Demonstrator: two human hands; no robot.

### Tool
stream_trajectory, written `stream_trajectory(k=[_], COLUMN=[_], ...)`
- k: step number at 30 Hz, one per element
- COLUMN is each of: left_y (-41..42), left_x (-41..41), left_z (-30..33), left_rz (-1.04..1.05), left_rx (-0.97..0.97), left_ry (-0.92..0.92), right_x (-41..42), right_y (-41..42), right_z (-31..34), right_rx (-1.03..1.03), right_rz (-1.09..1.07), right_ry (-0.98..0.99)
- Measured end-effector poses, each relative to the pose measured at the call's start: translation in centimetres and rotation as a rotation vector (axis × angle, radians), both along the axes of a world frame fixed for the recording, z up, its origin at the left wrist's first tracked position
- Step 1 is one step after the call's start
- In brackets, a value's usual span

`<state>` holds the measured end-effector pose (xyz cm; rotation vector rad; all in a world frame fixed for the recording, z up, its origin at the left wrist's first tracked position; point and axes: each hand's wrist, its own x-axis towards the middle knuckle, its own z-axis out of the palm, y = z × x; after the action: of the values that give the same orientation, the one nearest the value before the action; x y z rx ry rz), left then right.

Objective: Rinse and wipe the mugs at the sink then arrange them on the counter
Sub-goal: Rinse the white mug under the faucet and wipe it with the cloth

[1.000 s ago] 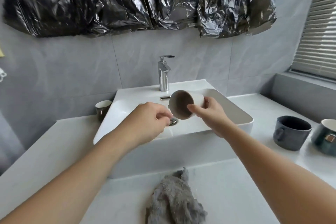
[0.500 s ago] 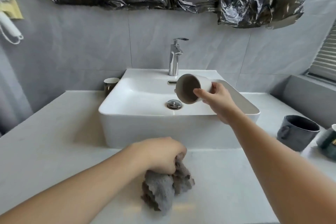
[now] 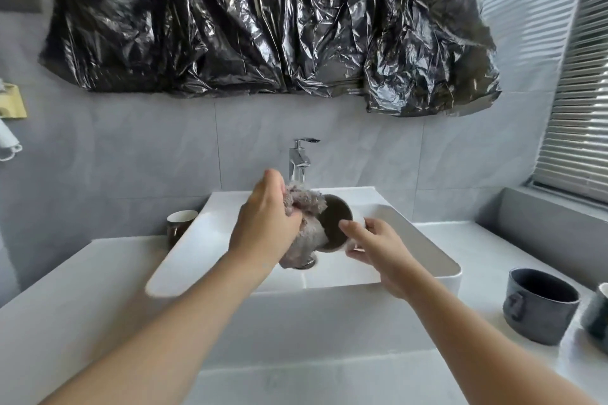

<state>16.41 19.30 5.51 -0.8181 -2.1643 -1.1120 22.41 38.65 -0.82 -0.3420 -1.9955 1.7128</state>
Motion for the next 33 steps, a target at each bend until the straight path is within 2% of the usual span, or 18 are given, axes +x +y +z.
stream_trajectory(k=[4,8,11,14,16,19,21,22,24,27,29,33], left_y=[1.5,1.1,0.7,0.6,0.6,0.7,1.2,1.5,2.5,4.4,5.4,6.4], left_x=[-0.2,-0.5,-1.2,-2.1,-2.3,-3.0,-4.1,-4.8,-5.8,-8.6,-10.9,-13.3], left_z=[-3.6,-5.0,-5.1,-5.0,-4.5,-3.7,-3.2,-2.6,-1.6,-1.3,-1.1,-2.2], left_rz=[-0.267,-0.285,-0.373,-0.367,-0.309,-0.236,-0.229,-0.244,-0.312,-0.326,-0.294,-0.321], left_rx=[-0.062,-0.317,-0.19,-0.113,-0.273,-0.703,-0.784,-0.738,-0.508,-0.296,-0.276,-0.379], left_ry=[0.08,0.11,0.076,0.283,0.362,0.349,0.439,0.44,0.364,0.536,0.595,0.608], right_x=[-0.4,-0.4,-0.1,0.2,0.2,0.0,-0.7,-1.1,-2.2,-4.3,-6.0,-9.1], right_y=[0.3,0.2,0.0,-0.3,-0.4,-0.3,0.0,0.2,0.7,1.5,2.1,3.9], right_z=[-0.3,-0.5,-0.1,0.5,0.6,1.0,1.4,1.6,2.0,3.1,3.9,4.2], right_rx=[-0.014,0.031,0.023,-0.051,-0.051,-0.021,-0.022,-0.027,-0.044,-0.083,-0.067,-0.101], right_rz=[0.005,-0.008,0.014,0.018,0.011,0.006,-0.005,-0.01,0.001,0.003,-0.019,-0.054], right_ry=[-0.004,-0.006,0.0,0.024,-0.002,-0.051,-0.069,-0.07,-0.074,-0.058,-0.047,-0.065])
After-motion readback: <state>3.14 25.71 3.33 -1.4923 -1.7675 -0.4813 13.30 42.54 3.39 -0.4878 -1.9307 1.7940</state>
